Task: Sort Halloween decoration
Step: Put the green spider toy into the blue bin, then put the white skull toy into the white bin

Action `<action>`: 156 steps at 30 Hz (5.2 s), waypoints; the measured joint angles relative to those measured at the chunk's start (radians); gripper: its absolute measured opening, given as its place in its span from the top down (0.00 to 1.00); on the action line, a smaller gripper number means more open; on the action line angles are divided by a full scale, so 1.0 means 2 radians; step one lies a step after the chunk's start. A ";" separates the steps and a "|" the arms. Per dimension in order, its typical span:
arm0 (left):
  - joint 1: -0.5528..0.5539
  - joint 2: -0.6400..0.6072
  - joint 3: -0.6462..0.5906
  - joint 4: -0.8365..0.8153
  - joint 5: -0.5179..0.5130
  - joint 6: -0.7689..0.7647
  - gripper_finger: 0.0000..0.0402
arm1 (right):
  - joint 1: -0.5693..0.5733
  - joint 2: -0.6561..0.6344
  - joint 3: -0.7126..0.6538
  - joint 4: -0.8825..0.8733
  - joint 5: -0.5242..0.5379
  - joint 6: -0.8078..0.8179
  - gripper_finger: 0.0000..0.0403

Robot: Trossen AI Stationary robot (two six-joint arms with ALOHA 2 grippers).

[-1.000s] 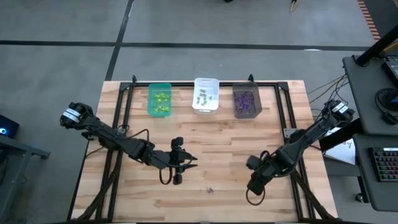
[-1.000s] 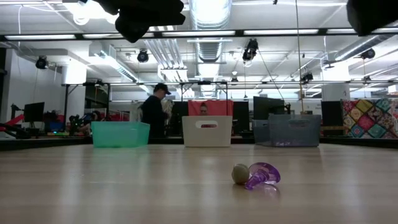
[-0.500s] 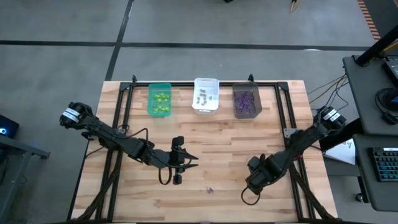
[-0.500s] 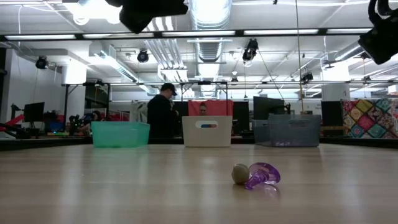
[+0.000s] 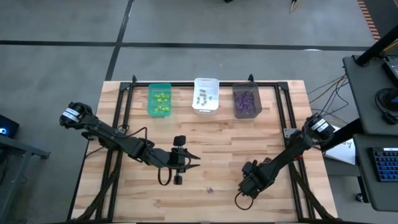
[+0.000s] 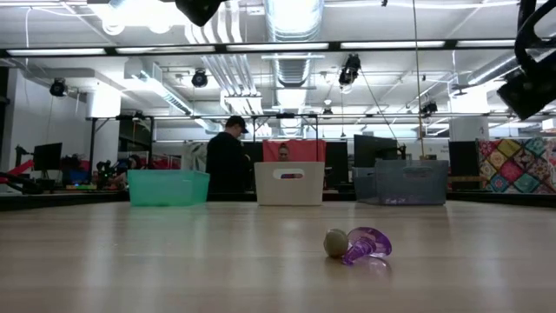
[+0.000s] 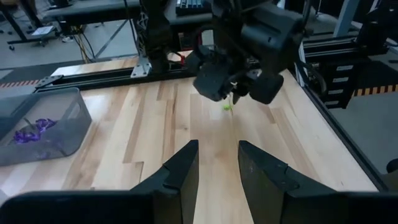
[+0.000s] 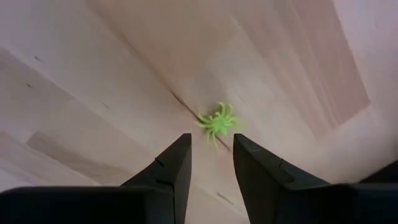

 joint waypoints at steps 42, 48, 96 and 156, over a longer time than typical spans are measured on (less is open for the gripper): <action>0.002 0.001 -0.001 0.002 0.000 0.001 0.76 | 0.000 -0.011 -0.021 0.032 0.059 -0.043 0.97; 0.001 -0.009 0.008 0.005 0.000 0.001 0.76 | -0.013 -0.066 -0.020 0.085 0.142 -0.073 0.97; -0.004 -0.124 0.012 -0.114 -0.130 0.026 0.76 | -0.436 0.288 0.409 0.499 0.157 -0.714 0.97; -0.048 -0.162 0.013 -0.198 -0.140 -0.053 0.76 | -0.399 0.238 0.549 0.074 0.167 -0.698 0.70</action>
